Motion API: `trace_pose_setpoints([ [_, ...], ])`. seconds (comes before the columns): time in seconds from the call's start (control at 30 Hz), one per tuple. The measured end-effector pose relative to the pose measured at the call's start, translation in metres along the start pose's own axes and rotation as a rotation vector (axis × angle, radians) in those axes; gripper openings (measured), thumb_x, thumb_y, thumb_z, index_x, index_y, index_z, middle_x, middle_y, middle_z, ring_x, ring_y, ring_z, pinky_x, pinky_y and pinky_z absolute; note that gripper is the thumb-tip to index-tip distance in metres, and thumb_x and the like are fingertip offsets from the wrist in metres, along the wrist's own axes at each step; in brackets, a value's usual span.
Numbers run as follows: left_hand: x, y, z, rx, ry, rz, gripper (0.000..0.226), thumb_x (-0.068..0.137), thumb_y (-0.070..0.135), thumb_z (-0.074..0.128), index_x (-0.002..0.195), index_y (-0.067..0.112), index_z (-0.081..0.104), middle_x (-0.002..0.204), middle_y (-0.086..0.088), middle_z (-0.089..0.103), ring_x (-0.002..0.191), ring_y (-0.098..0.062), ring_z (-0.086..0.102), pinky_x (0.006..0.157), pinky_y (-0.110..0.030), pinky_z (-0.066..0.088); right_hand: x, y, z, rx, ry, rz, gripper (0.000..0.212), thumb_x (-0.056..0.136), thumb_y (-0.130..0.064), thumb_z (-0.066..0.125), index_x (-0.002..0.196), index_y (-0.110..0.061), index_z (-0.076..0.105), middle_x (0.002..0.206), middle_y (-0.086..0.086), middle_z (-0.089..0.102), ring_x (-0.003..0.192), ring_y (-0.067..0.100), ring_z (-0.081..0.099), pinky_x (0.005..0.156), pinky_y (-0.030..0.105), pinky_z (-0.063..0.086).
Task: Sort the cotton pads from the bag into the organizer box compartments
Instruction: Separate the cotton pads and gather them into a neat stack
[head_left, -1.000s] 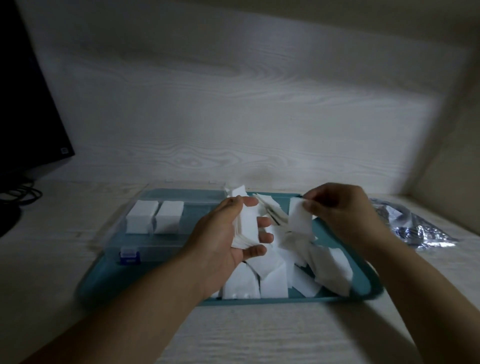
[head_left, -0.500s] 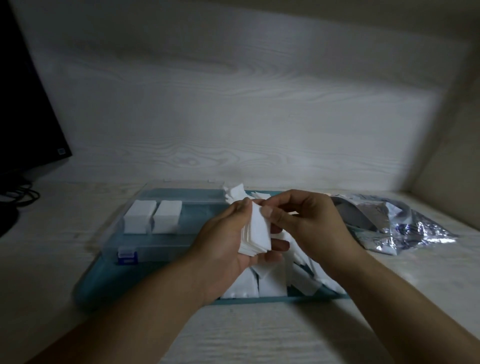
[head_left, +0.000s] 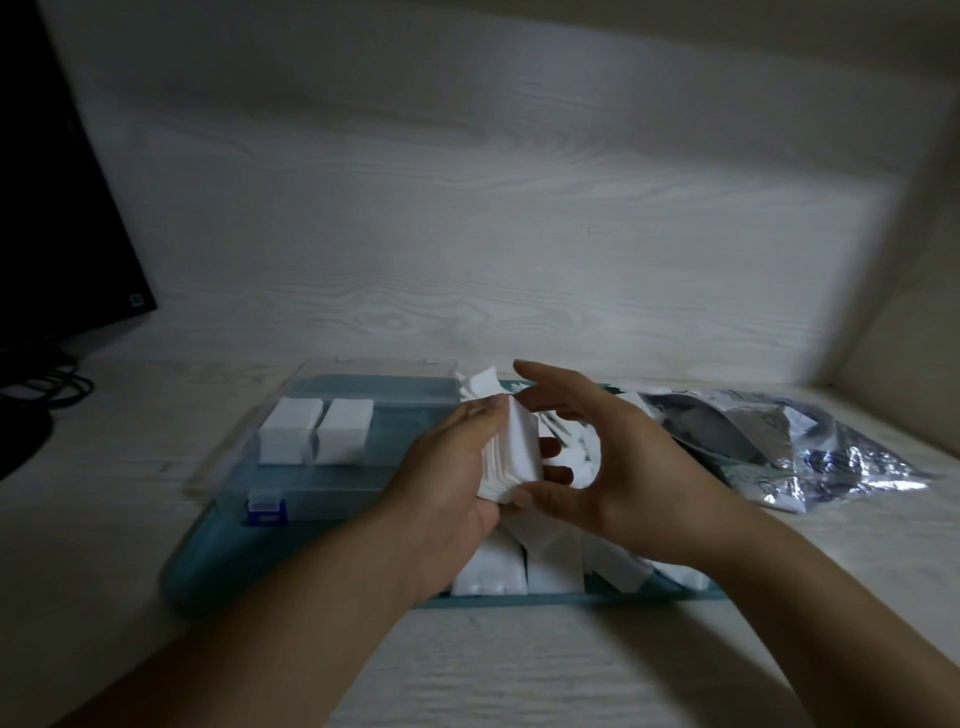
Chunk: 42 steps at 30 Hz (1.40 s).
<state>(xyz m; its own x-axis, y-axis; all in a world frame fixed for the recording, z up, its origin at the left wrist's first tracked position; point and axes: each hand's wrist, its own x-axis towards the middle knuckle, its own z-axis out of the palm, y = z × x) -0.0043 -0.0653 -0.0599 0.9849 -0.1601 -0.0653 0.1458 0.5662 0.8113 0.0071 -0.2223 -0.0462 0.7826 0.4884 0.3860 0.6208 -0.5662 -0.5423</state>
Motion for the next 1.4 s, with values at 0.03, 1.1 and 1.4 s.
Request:
trace_pose_setpoints([
  [0.03, 0.0, 0.0, 0.0, -0.006, 0.002, 0.003, 0.033, 0.102, 0.024, 0.046, 0.128, 0.007, 0.059, 0.108, -0.021, 0.072, 0.082, -0.029, 0.071, 0.058, -0.031, 0.059, 0.0, -0.001, -0.002, 0.004, 0.012, -0.003, 0.089, 0.073, -0.03, 0.084, 0.146, -0.039, 0.033, 0.125, -0.028, 0.055, 0.114, -0.017, 0.047, 0.092, -0.001, 0.033],
  [1.1, 0.003, 0.018, -0.007, -0.06, 0.078, 0.004, 0.024, 0.099, 0.03, 0.052, 0.103, 0.01, 0.064, 0.093, -0.021, 0.065, 0.063, -0.024, 0.058, 0.05, -0.028, 0.052, 0.008, 0.045, 0.003, -0.377, -0.064, 0.203, 0.043, 0.09, -0.038, 0.064, 0.132, -0.033, 0.055, 0.121, -0.011, 0.057, 0.11, 0.011, 0.047, 0.094, 0.032, 0.046],
  [1.4, 0.004, 0.014, -0.008, -0.003, 0.1, 0.03, 0.022, 0.1, 0.027, 0.049, 0.103, 0.009, 0.063, 0.095, -0.022, 0.065, 0.063, -0.024, 0.058, 0.052, -0.029, 0.053, 0.009, 0.048, 0.008, -0.403, -0.09, 0.14, 0.048, 0.094, -0.033, 0.059, 0.14, -0.034, 0.046, 0.137, -0.007, 0.04, 0.124, 0.016, 0.031, 0.106, 0.034, 0.033],
])
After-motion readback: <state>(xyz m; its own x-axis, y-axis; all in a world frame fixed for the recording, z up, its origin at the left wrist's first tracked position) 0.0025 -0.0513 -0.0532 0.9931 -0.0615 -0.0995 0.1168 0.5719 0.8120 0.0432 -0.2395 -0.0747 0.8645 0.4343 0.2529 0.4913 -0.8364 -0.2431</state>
